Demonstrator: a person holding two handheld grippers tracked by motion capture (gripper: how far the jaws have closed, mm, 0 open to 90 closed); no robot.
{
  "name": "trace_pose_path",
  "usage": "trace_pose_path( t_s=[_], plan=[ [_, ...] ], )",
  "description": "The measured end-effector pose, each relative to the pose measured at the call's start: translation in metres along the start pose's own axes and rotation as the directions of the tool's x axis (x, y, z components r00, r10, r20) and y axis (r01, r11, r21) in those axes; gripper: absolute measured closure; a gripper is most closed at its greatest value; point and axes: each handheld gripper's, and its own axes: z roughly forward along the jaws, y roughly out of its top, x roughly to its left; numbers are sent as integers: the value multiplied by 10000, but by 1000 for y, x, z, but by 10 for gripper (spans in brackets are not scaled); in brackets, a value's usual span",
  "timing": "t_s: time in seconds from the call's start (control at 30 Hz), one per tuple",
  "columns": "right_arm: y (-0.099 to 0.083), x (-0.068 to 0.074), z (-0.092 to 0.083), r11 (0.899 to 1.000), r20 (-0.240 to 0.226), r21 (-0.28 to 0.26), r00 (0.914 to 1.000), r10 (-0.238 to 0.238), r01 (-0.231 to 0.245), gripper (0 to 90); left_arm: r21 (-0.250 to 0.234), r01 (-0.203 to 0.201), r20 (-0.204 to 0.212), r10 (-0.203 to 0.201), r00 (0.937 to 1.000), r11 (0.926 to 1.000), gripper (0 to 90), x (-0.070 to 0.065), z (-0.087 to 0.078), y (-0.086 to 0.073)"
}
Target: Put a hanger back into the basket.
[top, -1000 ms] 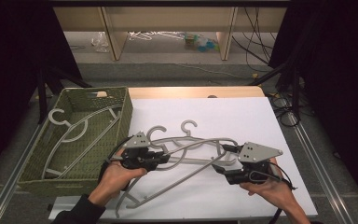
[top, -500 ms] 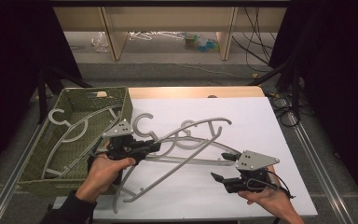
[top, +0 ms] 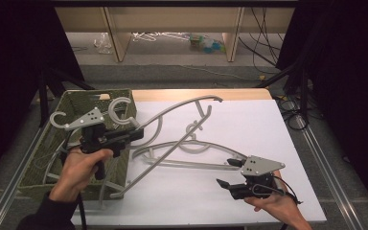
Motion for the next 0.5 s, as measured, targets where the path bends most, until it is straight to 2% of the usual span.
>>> trace_pose_path(
  t_s=[0.17,0.2,0.23,0.27,0.33,0.4,0.43,0.5],
  plan=[
    [0,0,-1,10000,-26,9,10000,20,-20,297,-310,383,-263,-392,9989,9988,798,18,-14,1],
    [0,0,0,10000,-23,9,10000,25,-25,297,-432,291,-448,-310,9985,9986,798,23,-17,2],
    [0,0,0,10000,-1,10,10000,-6,6,297,-489,250,-424,-271,9987,9985,798,26,-20,3],
    [0,0,0,10000,-36,9,10000,8,-8,297,-490,477,-351,-495,9982,9977,798,28,-24,3],
    [-1,0,0,10000,-46,51,10000,24,-24,297,-607,674,-442,-701,9966,9959,798,32,-32,5],
    [0,0,0,10000,-30,87,10000,45,-45,297,-785,1141,-226,-1162,9930,9904,798,33,-39,7],
    [0,0,0,9999,-45,94,10000,85,-85,297,-806,1056,-317,-1085,9936,9911,798,36,-43,8],
    [-2,-1,2,9998,-82,96,9998,158,-157,297,-912,802,-785,-875,9931,9926,798,44,-51,11]
  ],
)
